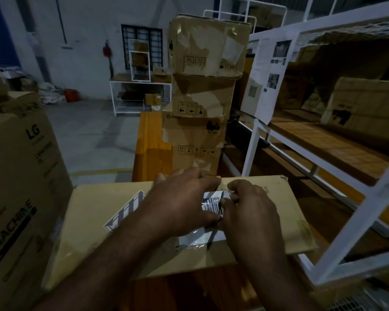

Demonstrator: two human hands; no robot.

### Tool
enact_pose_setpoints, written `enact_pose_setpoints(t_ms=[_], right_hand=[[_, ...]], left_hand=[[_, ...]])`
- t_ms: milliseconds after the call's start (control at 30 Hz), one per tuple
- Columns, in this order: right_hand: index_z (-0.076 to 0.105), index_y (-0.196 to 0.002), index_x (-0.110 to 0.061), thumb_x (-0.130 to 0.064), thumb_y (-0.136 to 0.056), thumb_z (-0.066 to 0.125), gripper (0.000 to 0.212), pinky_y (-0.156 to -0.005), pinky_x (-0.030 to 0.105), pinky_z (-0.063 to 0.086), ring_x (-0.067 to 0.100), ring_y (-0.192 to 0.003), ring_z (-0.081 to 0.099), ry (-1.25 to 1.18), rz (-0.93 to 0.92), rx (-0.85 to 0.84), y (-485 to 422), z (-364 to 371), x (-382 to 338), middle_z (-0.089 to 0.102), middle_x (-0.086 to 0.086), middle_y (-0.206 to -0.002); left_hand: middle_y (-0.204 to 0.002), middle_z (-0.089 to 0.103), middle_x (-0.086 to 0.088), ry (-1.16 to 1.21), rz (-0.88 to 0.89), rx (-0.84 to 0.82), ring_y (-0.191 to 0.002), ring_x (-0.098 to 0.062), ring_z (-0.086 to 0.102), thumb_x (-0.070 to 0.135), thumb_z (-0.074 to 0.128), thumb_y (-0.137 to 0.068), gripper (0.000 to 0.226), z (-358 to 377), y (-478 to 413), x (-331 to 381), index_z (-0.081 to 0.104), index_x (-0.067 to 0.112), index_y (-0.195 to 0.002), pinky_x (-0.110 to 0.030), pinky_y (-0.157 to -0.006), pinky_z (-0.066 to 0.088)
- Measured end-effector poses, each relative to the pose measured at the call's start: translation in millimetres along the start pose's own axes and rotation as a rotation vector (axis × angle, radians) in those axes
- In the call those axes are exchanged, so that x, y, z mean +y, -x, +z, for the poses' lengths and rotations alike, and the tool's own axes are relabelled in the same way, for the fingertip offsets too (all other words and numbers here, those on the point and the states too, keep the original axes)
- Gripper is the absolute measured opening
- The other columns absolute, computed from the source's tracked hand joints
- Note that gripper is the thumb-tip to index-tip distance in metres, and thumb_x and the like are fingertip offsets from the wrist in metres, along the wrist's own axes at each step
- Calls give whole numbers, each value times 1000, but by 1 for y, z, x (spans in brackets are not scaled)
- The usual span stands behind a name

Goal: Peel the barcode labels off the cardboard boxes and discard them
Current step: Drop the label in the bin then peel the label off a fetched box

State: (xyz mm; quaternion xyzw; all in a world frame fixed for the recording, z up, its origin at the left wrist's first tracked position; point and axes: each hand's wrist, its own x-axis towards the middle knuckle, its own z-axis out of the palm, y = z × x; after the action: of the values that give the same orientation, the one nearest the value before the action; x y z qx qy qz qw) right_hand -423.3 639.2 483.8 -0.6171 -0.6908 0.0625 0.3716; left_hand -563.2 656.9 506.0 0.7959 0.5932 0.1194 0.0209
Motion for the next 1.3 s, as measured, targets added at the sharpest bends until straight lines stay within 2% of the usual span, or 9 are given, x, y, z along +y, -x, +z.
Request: enact_pose_setpoints(t_ms=[133, 200, 300, 433, 533, 667, 967, 1133, 1300], right_hand=[[59, -115, -24, -18, -91, 62, 25, -66, 19, 50, 1, -78, 57, -128, 9, -63, 3, -6, 5, 58, -14, -84], [57, -121, -23, -22, -91, 62, 30, -72, 24, 53, 4, -84, 56, -139, 25, -4, 3, -9, 13, 57, -9, -98], [56, -127, -21, -30, -95, 56, 33, -74, 19, 42, 4, -87, 47, -38, 22, 30, 4, -11, 23, 47, -2, -120], [64, -116, -21, -27, -95, 58, 23, -76, 21, 40, 7, -93, 49, -11, -71, 17, 11, -5, 23, 54, -2, -111], [69, -108, -19, -22, -91, 64, 17, -76, 22, 49, 7, -88, 56, -79, -34, 40, 7, -6, 26, 62, -2, -103], [69, -101, -21, -23, -91, 65, 11, -68, 16, 46, 3, -81, 57, -73, 48, 72, 6, -7, 27, 64, -4, -96], [60, -97, -23, -28, -93, 58, 6, -70, 27, 50, 9, -82, 56, 110, 125, 28, 6, -3, 6, 57, -6, -93], [58, -84, -24, -25, -97, 54, 14, -64, 35, 55, 9, -78, 61, -188, 164, -32, 1, -10, 15, 62, -6, -84], [61, -90, -25, -26, -95, 58, 6, -55, 24, 54, 11, -81, 66, -481, 136, -108, 10, -21, 29, 65, -5, -94]], left_hand=[[-153, 34, 14, 22, -30, 2, -139, -14, 30, 59, 67, -81, 76, -1, 5, 8, 31, 49, -147, -50, -110, 25], [-154, 33, 14, 19, -42, -13, -140, -14, 29, 63, 68, -78, 81, -2, 6, 12, 31, 47, -148, -50, -111, 24], [-155, 30, 15, 14, -52, -33, -141, -13, 26, 67, 67, -75, 85, -2, 9, 17, 29, 47, -148, -48, -111, 22], [-154, 33, 15, -2, -39, -12, -139, -14, 29, 67, 68, -75, 86, -1, 10, 17, 28, 47, -148, -49, -110, 27], [-153, 33, 13, -5, -2, -11, -138, -15, 31, 70, 68, -72, 89, -1, 10, 15, 28, 45, -148, -50, -108, 28], [-152, 33, 13, -29, 40, -15, -137, -15, 31, 75, 65, -72, 91, -1, 10, 10, 26, 45, -148, -50, -107, 32], [-136, 46, 12, 35, 169, -38, -126, -14, 42, 58, 60, -88, 61, -10, 7, -6, 39, 44, -143, -46, -101, 39], [-136, 50, 9, 55, 152, -15, -122, -14, 44, 58, 62, -86, 61, -10, 0, -12, 43, 42, -142, -46, -98, 45], [-127, 54, 12, 136, 169, 6, -115, -10, 47, 49, 70, -84, 38, -13, 1, -14, 61, 37, -118, -33, -88, 48]])
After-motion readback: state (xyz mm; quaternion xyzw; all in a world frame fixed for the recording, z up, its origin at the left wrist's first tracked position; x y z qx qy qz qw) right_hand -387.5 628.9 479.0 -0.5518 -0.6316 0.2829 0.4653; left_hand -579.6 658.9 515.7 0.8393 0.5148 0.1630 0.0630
